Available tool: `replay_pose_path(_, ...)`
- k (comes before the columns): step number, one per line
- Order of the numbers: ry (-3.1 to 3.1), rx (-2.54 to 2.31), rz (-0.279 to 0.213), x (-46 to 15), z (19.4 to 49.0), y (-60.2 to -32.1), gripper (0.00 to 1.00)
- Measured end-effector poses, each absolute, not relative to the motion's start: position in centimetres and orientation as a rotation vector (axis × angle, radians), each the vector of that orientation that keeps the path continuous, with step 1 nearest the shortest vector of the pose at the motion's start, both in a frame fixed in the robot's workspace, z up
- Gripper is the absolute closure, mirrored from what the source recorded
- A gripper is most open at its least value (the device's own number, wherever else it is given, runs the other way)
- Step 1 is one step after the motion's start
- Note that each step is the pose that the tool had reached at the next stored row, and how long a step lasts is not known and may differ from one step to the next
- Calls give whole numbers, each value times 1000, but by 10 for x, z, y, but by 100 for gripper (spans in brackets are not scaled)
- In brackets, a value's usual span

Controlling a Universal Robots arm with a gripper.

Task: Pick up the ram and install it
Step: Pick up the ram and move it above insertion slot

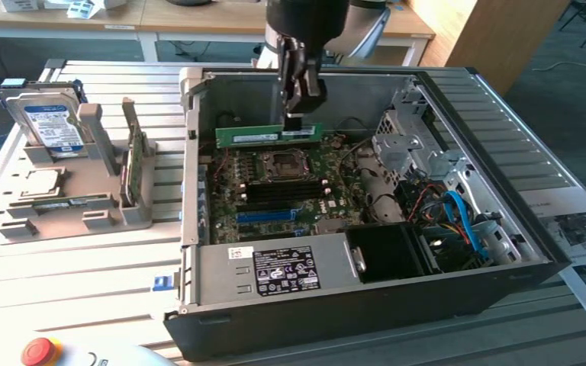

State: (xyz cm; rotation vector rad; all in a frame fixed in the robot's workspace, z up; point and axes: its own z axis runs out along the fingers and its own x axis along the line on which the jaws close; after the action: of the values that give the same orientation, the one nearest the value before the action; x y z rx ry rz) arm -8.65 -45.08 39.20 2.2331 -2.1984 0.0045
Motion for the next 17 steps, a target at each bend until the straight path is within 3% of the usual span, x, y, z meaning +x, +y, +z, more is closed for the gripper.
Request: replay_pose_path(17, -2205, 2226, 4, -29, 386, -447, 88)
